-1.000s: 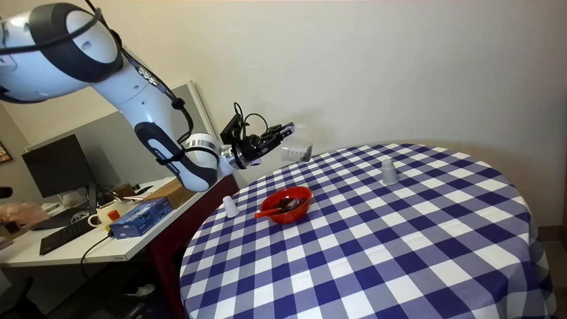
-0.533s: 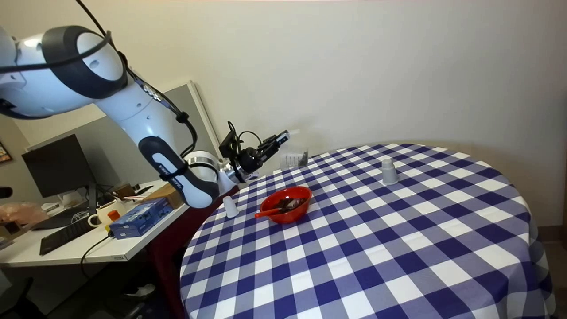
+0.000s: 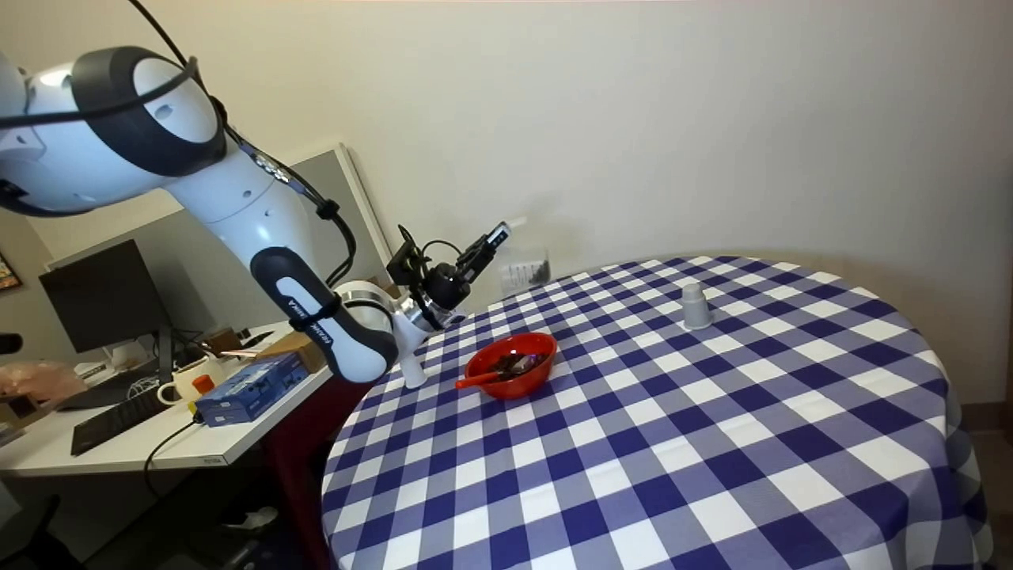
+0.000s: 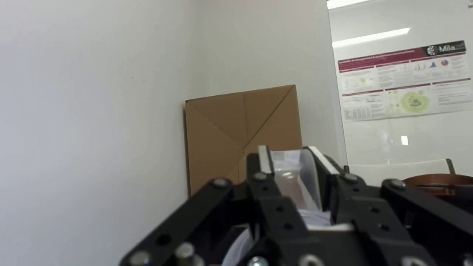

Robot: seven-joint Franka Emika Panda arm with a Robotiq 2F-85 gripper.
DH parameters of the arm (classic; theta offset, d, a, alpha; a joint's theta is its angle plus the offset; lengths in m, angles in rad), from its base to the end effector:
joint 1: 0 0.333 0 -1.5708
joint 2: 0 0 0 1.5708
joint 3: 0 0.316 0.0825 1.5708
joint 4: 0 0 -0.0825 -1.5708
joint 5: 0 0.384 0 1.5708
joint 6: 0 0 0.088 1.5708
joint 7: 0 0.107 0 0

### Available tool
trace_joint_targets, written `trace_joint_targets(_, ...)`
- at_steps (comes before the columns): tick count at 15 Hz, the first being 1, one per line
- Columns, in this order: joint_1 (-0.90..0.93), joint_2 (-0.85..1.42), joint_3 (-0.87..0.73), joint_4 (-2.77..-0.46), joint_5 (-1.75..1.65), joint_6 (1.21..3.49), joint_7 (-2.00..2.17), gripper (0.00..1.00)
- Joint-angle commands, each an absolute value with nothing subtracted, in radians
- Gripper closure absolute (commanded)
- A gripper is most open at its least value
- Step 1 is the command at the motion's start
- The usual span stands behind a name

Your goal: Pour the contents of the clear jar into the red bowl

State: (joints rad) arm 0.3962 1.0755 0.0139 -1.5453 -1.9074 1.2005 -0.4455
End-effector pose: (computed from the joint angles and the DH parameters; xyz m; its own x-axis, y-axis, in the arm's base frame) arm 0.6356 0.1389 0.1011 0.3190 -0.3421 -0.8839 0.8460 0.5231 0.1029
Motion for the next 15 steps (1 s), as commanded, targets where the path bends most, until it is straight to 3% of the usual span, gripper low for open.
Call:
trace_joint_targets(1,0.409,1.058,-0.010,-1.628,-1.954,1.125,-0.428,0.93)
trace_joint_targets(15,0.403,1.050,-0.003,-1.765,-2.039,0.890,-0.278,0.93)
